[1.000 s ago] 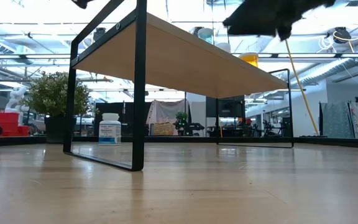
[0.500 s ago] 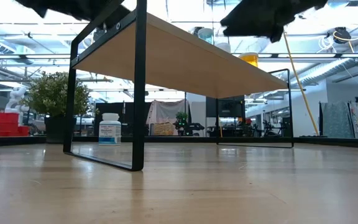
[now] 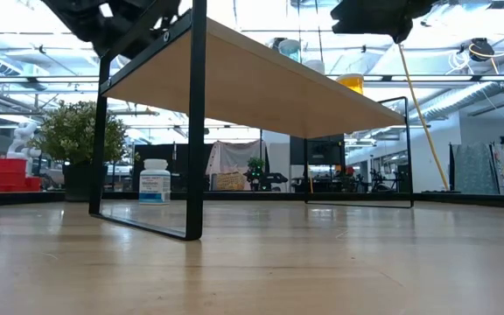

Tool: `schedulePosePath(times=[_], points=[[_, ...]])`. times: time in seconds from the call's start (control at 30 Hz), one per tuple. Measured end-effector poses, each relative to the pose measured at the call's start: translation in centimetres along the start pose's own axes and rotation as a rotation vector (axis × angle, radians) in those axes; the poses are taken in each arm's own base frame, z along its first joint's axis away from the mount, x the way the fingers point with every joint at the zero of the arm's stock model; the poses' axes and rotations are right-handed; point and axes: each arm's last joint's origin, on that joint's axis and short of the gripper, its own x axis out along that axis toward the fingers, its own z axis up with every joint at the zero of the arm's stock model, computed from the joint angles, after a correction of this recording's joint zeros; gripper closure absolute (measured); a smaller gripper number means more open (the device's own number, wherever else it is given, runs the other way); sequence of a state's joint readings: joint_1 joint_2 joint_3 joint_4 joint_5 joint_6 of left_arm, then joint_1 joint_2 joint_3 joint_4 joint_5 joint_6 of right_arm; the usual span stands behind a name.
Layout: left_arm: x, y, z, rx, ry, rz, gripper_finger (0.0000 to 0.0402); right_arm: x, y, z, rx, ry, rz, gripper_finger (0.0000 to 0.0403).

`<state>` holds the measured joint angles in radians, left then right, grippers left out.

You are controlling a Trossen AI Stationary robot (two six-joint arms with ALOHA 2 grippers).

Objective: Pick and place medicine bottles onto shelf by color
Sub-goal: Adjust the blue pill bottles on the shelf

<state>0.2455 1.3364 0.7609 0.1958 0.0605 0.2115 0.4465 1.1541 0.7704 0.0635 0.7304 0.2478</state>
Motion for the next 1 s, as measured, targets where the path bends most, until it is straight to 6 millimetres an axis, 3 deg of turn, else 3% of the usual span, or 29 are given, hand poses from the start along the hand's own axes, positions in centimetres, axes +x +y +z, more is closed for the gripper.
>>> schedulePosePath(times=[0.3, 0.6, 1.0], points=[[2.3, 0.2, 0.4, -0.014, 0.152, -0.033, 0.03, 0.1, 0.0, -0.2, -0.01, 0.011, -0.002, 0.025], [2.2, 0.2, 0.7, 0.003, 0.128, -0.057, 0.03, 0.1, 0.0, -0.2, -0.013, 0.013, -0.003, 0.025], [2.3, -1.4, 1.3, 0.063, 0.088, -0.109, 0.03, 0.1, 0.0, -0.2, -0.014, 0.013, -0.003, 0.025]])
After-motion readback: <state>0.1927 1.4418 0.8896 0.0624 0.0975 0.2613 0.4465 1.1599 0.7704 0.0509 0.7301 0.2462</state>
